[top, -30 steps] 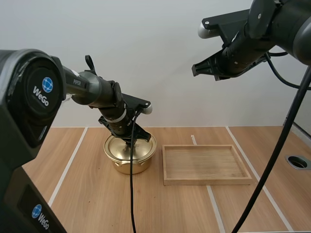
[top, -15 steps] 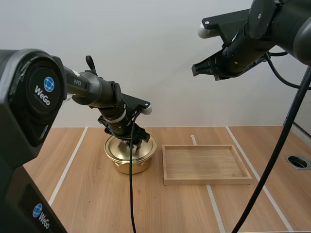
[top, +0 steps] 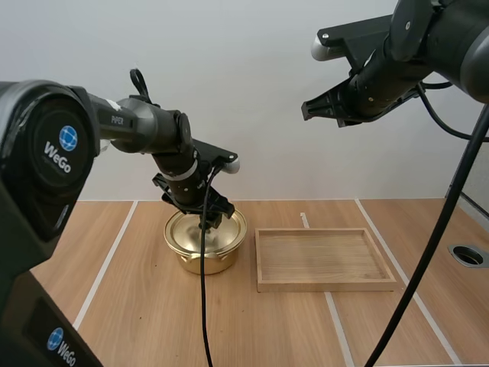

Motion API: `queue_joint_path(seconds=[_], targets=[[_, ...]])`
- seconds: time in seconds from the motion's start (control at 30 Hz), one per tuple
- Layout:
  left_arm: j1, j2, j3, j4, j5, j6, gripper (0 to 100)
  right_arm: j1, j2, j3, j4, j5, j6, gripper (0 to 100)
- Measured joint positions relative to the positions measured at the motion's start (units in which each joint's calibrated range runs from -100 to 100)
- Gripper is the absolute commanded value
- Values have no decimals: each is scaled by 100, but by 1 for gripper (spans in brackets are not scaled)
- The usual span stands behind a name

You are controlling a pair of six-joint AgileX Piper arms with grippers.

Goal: Open the pot, put the grape inside, and close it

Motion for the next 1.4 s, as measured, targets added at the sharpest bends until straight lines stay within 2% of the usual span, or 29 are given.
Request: queue_joint_path(seconds=[0.47,0.57,0.63,0.67,0.97,1.17,1.27,1.4], targets=[[0,-837,-1202,48,592,0,100,0,0,0,0,0,0,0],[0,-1021,-1355,48,599,0,52,0,0,0,0,0,0,0],[0,-1113,-1387,48,581,0,7,0,0,0,0,0,0,0],[0,-1169,-1387,60,555,-14,0,0,0,0,0,0,0,0],[0,-1564,-1387,107,15,-141,0,0,0,0,19,0,0,0],[0,-1844,-1387,107,-4,-220,0,0,0,0,612,0,0,0],[40,-1978,-1349,241,-163,-825,0,0,0,0,878,0,3,0],[240,-2328,-918,855,-1213,-1832,0,0,-15,76,961,-90,13,0]])
